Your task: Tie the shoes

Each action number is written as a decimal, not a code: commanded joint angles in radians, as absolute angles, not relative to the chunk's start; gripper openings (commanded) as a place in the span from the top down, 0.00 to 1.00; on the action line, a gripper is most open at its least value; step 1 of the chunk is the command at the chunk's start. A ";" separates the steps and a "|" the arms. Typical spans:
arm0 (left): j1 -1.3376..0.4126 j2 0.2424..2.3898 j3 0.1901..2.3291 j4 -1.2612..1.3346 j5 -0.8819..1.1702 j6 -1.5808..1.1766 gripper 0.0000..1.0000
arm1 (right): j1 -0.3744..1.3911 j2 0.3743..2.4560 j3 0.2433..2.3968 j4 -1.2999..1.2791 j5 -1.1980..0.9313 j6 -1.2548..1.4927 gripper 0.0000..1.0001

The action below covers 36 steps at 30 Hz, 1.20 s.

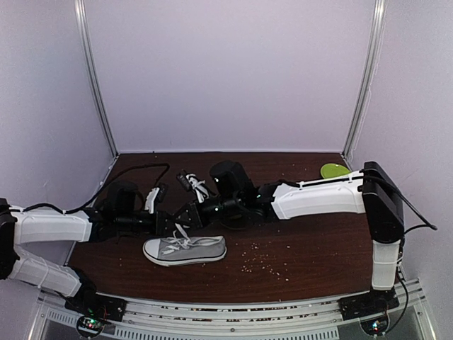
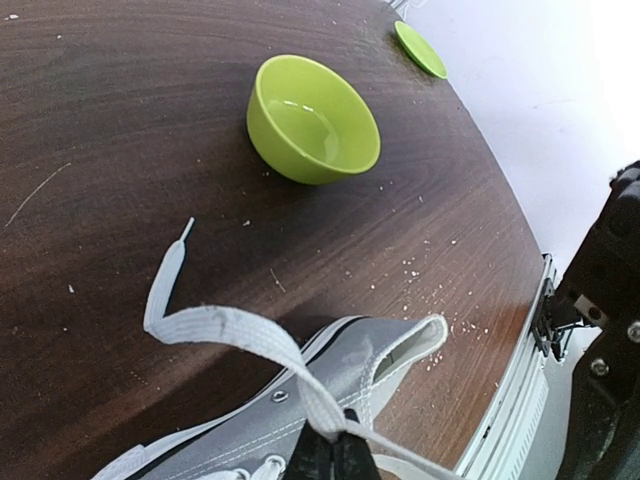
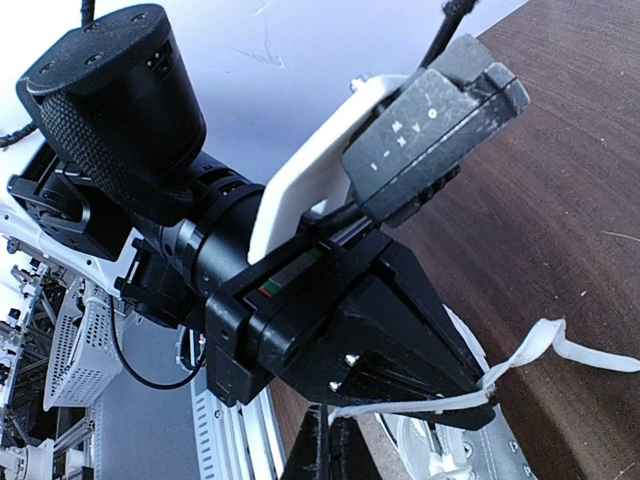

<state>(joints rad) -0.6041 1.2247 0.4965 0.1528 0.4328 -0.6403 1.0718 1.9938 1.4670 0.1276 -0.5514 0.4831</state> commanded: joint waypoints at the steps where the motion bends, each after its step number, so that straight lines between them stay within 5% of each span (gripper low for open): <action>1: -0.597 1.220 0.479 0.123 0.387 -0.617 1.00 | 1.097 1.955 1.457 0.264 -0.595 0.532 1.00; 26: -0.597 1.233 0.451 0.155 0.416 -0.507 1.00 | 1.098 1.974 1.634 0.019 -0.515 0.654 1.00; 36: -0.597 1.235 0.443 0.167 0.425 -0.510 1.00 | 1.098 1.987 1.600 0.138 -0.542 0.676 1.00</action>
